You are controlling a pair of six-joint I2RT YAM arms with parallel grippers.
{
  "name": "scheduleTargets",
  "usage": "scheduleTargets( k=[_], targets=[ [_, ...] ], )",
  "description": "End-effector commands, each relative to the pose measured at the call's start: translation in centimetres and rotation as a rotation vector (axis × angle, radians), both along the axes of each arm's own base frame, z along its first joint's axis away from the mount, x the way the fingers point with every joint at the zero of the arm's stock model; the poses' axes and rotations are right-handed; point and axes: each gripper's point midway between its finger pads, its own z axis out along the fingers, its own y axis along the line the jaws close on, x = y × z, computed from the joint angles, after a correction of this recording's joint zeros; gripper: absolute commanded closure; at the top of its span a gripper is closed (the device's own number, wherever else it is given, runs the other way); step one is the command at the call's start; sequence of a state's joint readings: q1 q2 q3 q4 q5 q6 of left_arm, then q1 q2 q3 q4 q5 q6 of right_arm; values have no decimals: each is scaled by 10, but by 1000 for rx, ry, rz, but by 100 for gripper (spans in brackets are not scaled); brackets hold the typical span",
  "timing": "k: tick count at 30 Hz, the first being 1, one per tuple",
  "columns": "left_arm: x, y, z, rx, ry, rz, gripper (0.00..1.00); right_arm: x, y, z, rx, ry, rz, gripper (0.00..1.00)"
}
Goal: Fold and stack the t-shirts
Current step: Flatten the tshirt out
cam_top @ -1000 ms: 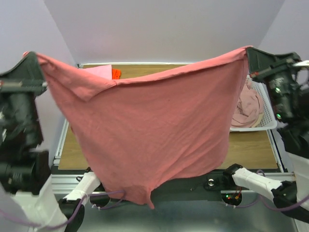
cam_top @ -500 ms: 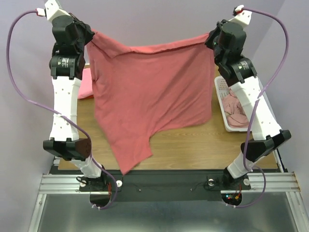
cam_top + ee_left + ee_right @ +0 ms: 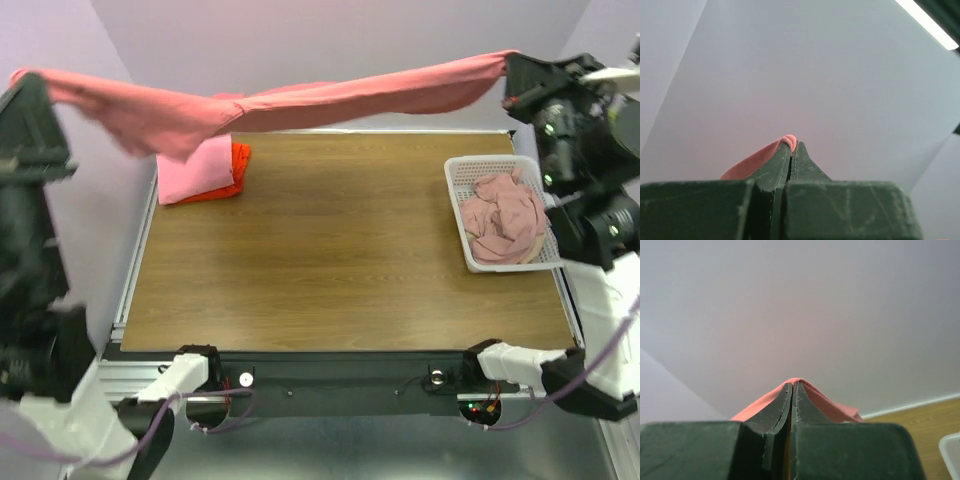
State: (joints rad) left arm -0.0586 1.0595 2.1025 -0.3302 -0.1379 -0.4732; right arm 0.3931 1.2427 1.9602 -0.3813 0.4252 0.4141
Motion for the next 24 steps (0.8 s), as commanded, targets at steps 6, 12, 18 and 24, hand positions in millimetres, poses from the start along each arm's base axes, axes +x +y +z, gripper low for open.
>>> scheduleTargets(
  k=[6, 12, 18, 24],
  targets=[
    [-83, -3, 10, 6, -117, -39, 100, -103, -10, 37, 104, -188, 184, 100],
    [-167, -3, 30, 10, -263, -65, 100, -179, -28, 56, 132, -298, 257, 100],
    [-198, -12, 39, 23, -331, -125, 100, -216, -39, 63, 142, -354, 278, 100],
    [-183, -9, 37, 9, -315, -105, 100, -187, -45, 49, 139, -285, 183, 100]
  ],
)
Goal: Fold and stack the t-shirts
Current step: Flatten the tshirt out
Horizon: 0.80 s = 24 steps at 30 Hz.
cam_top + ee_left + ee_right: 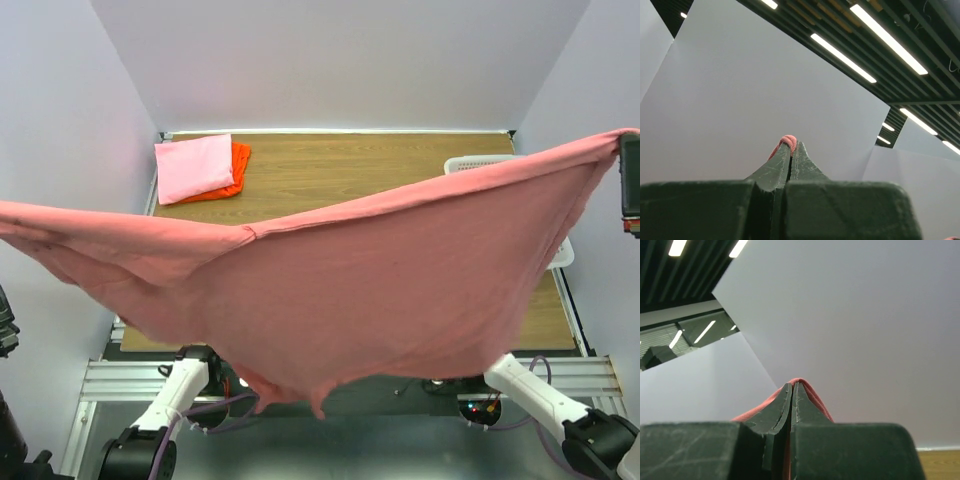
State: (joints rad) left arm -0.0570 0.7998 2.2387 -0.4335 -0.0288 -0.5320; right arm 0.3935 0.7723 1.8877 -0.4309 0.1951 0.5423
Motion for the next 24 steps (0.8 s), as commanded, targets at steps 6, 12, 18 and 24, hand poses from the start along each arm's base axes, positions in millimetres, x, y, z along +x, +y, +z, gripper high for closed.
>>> scheduleTargets(
  k=[6, 12, 18, 24],
  targets=[
    [120, 7, -39, -35, 189, 60, 100, 110, 3, -68, -9, 288, -201, 100],
    [280, 9, -142, -77, 474, 102, 100, 220, 12, -194, -71, 607, -409, 100],
    [428, -14, -285, -36, 745, 36, 100, 304, 22, -302, -130, 785, -520, 100],
    [527, -9, -420, 26, 1018, 116, 100, 396, 13, -413, -150, 975, -489, 100]
  ],
)
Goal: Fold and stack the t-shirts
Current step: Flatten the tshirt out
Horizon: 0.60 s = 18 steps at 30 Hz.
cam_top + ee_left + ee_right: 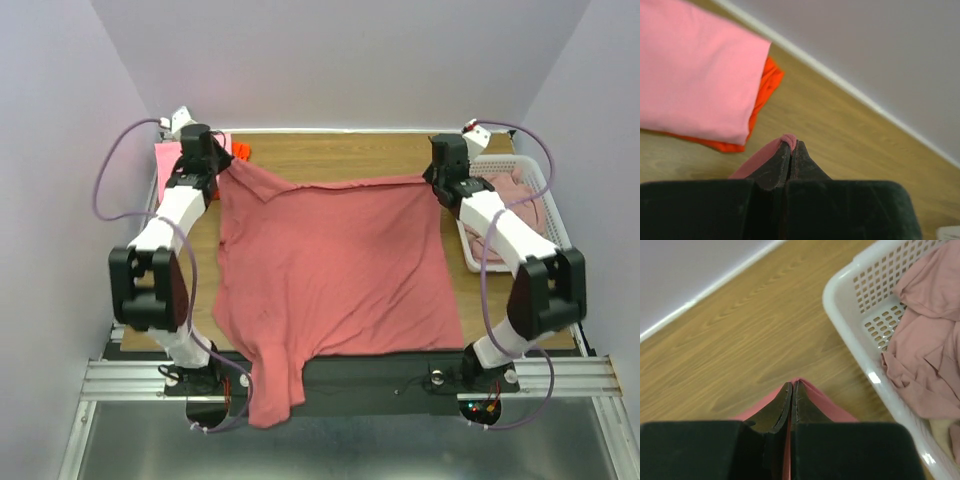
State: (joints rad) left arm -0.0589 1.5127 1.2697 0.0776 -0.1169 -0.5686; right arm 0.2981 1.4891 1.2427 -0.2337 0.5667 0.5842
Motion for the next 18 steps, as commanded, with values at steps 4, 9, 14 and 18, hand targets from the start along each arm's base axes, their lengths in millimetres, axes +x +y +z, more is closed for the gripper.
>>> scheduleTargets(
  k=[4, 9, 14, 18],
  targets=[
    [73, -5, -18, 73, -56, -22, 100, 92, -19, -24, 73, -71, -38, 100],
    [98, -7, -26, 89, -52, -28, 100, 124, -13, -35, 34, -57, 17, 100],
    [104, -11, -46, 91, -9, -44, 100, 143, -16, -36, 11, -60, 34, 100],
    [87, -10, -57, 83, 27, -41, 100, 140, -21, -38, -2, -50, 33, 100]
  ],
)
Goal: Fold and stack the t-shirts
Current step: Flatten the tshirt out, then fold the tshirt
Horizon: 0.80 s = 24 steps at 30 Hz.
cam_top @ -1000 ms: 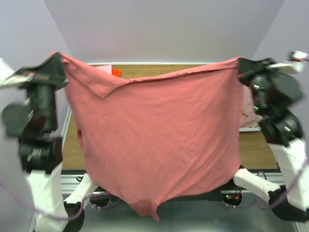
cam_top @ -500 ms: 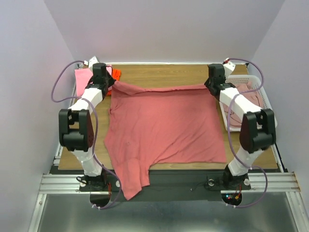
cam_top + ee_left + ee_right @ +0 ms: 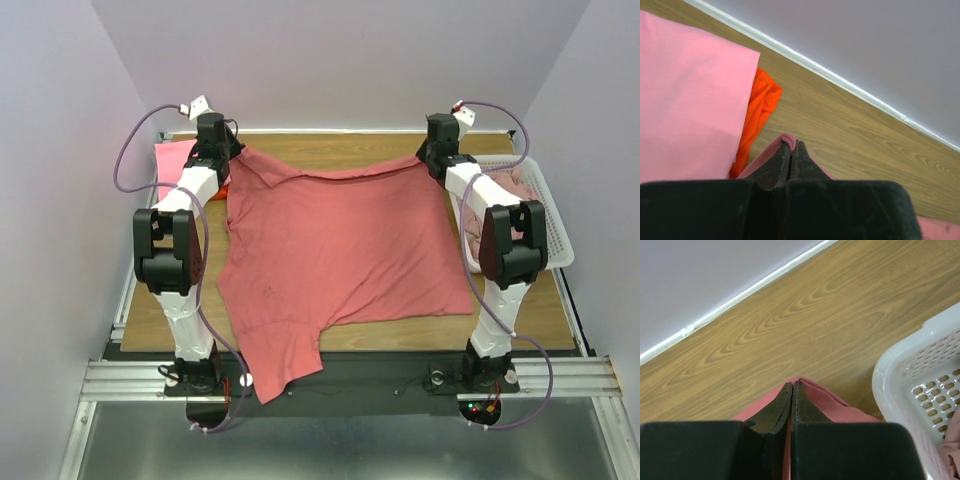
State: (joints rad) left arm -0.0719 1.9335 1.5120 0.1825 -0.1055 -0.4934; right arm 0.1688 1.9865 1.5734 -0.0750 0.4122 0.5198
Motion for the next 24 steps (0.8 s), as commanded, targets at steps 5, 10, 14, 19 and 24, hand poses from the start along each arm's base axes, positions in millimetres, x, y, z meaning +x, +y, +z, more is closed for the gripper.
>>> scheduleTargets(
  k=[5, 10, 14, 19, 24],
  targets=[
    [-42, 1, 37, 1, -53, 17, 100, 0, -11, 42, -23, -99, 0, 100],
    [-86, -6, 18, 3, 32, 22, 100, -12, -16, 41, -44, -85, 1, 100],
    [-120, -5, 21, -27, 36, 41, 100, -21, -16, 42, -54, -78, 13, 100],
    [-159, -6, 2, -57, 85, 45, 100, -36, -22, 48, -63, -78, 2, 100],
    [-195, -11, -5, -94, 90, 50, 100, -53, -24, 43, -72, -55, 2, 100]
  ],
)
